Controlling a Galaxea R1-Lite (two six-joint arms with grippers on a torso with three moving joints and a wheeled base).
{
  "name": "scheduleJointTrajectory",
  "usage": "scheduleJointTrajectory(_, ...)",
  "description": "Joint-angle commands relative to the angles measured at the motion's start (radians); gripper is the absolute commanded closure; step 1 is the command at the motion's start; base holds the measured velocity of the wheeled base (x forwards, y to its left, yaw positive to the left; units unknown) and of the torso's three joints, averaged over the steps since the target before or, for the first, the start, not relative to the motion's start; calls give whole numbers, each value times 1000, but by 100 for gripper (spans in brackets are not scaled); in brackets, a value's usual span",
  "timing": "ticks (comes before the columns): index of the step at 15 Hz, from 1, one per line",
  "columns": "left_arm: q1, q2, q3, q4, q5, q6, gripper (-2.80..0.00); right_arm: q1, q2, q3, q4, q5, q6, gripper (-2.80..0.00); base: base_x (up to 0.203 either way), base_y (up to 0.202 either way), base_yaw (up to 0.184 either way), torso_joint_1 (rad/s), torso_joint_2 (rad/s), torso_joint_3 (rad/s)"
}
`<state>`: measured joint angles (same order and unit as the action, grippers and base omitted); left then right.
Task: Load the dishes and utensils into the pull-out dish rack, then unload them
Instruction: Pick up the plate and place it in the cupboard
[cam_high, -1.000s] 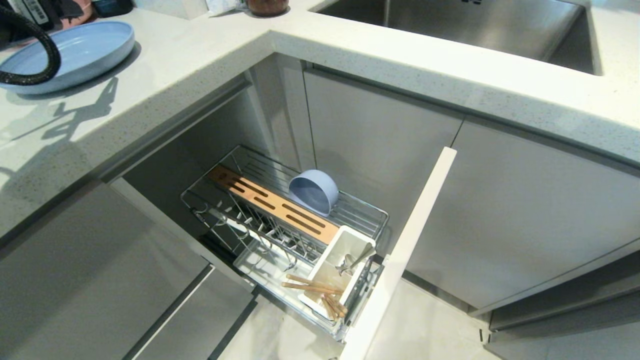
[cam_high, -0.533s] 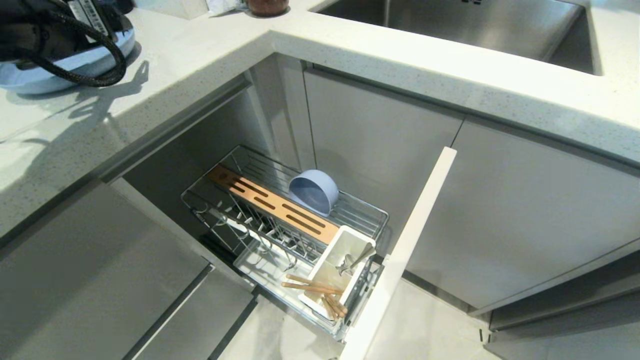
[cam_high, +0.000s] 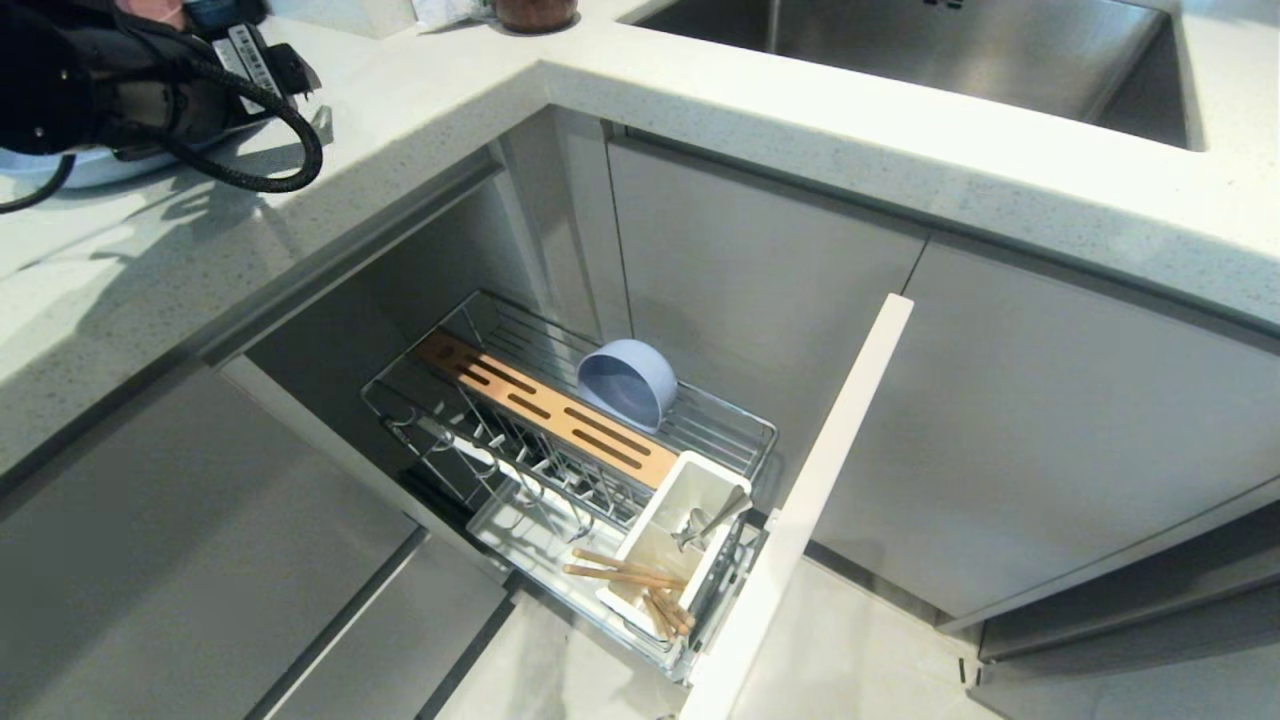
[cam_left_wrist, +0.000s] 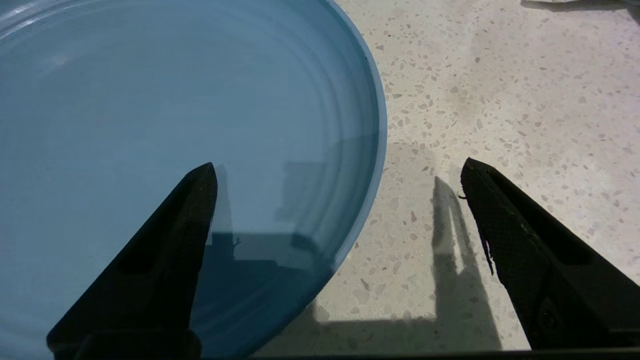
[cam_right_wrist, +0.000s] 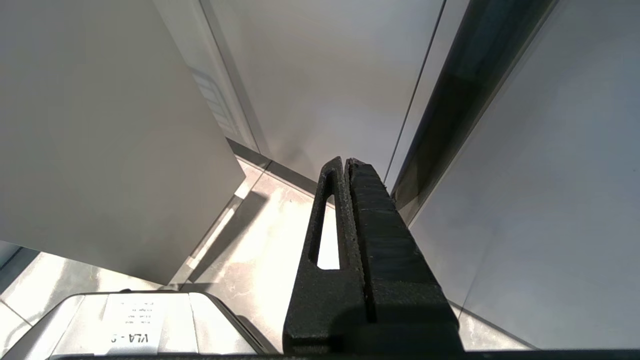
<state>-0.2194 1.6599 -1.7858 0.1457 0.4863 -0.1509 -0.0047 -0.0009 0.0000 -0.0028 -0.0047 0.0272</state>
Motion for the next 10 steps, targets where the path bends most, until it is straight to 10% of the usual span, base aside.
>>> scheduleJointTrajectory(1,0,15,-4,6,3,-1,-280,0,-4,2,0,0,0,0,0,0,0,0,0,0)
scheduleJointTrajectory(7,0,24,-4,11,5,4,-280,0,-4,2,0,0,0,0,0,0,0,0,0,0)
scheduleJointTrajectory(8,0,24,-4,10,5,4,0,0,-3,2,0,0,0,0,0,0,0,0,0,0)
scheduleJointTrajectory(10,0,23,-6,5,9,2,0,0,-4,2,0,0,0,0,0,0,0,0,0,0)
